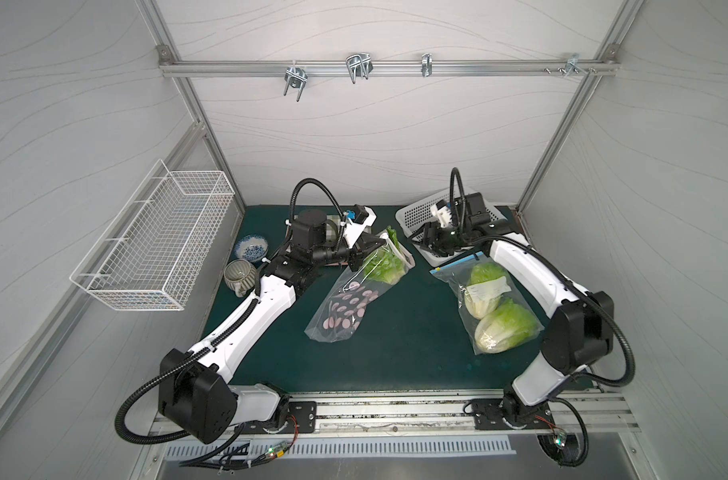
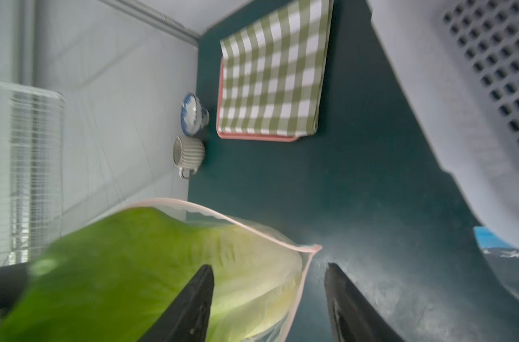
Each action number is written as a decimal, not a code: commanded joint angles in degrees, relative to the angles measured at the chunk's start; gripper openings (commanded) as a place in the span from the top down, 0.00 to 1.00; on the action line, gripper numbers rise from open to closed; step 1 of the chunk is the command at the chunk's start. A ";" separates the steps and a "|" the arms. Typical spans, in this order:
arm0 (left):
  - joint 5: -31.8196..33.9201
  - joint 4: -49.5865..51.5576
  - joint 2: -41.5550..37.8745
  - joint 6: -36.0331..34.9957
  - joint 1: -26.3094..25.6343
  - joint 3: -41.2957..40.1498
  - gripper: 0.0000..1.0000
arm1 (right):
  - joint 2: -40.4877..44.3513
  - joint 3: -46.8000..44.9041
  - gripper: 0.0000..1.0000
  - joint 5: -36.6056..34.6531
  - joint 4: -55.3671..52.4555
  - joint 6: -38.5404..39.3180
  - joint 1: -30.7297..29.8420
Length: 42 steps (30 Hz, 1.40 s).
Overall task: Put the chinese cabbages into a zipper bag and zip it
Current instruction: Adjust the zipper food storage bag at the center of the board.
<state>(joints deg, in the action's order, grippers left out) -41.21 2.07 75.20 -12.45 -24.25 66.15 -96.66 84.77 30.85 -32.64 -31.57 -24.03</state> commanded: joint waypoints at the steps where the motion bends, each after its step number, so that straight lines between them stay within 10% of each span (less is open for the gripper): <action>1: -2.34 -3.70 -2.31 -2.42 0.26 0.56 1.00 | -2.53 -0.11 0.39 3.64 -3.45 2.66 -0.31; 19: -4.23 -4.06 -2.87 -1.02 0.26 0.38 1.00 | -1.02 -6.54 0.60 9.93 -0.67 4.67 -0.93; 32: -3.95 -3.54 -3.14 -1.98 0.26 -0.16 1.00 | 1.66 -3.82 0.56 5.65 -5.34 5.63 -3.81; 42: -2.40 -2.49 -4.33 -1.59 0.26 0.65 1.00 | -1.09 -4.53 0.92 6.50 0.49 3.26 -2.83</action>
<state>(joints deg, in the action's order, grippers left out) -43.70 2.72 73.30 -12.88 -24.25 65.41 -97.60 78.81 36.84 -33.54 -28.36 -27.79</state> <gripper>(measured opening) 0.050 0.113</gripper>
